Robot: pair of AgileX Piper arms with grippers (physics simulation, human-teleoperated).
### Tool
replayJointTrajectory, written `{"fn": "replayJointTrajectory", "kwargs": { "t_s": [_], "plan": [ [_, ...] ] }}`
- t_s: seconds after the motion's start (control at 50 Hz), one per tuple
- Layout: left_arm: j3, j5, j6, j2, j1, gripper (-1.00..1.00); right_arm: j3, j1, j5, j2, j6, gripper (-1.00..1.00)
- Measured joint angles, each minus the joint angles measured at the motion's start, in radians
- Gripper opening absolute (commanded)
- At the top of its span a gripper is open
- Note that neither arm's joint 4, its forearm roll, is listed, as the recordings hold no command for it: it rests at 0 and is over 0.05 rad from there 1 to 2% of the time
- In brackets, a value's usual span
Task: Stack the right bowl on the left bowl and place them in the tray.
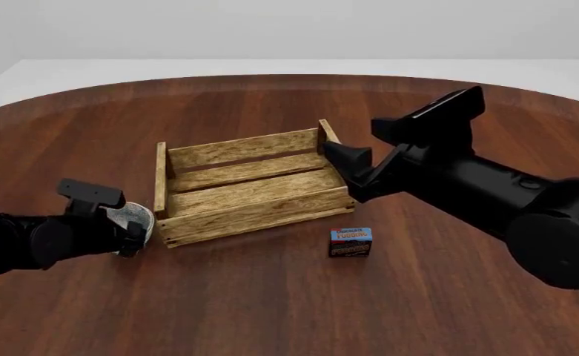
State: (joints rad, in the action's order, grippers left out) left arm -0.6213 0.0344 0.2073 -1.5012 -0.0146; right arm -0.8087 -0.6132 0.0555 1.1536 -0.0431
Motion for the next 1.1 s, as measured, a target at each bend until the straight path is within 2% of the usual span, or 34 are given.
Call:
{"fn": "replayJointTrajectory", "kwargs": {
  "t_s": [0.5,0.52,0.88,1.1],
  "plan": [
    [0.002,-0.095,0.068,-0.173,-0.036,1.00,0.002,0.000,-0.002,-0.010,0.010,1.00],
    [0.001,-0.098,0.070,-0.176,-0.036,-1.00,0.002,0.001,-0.003,-0.011,0.010,1.00],
    [-0.005,-0.124,0.071,-0.161,-0.032,-1.00,0.004,-0.001,-0.002,-0.012,0.013,1.00],
    [0.026,-0.073,0.069,-0.078,0.002,-1.00,0.004,-0.004,-0.002,-0.010,0.013,1.00]
  ]
}}
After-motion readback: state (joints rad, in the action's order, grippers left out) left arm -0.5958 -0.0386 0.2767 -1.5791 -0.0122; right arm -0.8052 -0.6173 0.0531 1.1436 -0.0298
